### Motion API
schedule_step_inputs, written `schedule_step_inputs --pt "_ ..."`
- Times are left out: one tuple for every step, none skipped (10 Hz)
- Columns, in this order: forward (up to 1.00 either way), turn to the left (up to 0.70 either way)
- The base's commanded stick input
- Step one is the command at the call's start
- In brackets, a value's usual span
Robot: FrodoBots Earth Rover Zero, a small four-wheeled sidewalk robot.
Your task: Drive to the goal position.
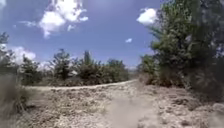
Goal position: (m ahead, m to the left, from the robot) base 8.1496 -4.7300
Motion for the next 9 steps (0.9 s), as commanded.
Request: schedule_step_inputs --pt "0.45 0.0" --pt "0.45 0.0" --pt "0.45 0.0" --pt "0.45 0.0" --pt "0.45 0.0" --pt "0.45 0.0" --pt "0.45 0.0" --pt "0.45 0.0" --pt "0.45 0.0"
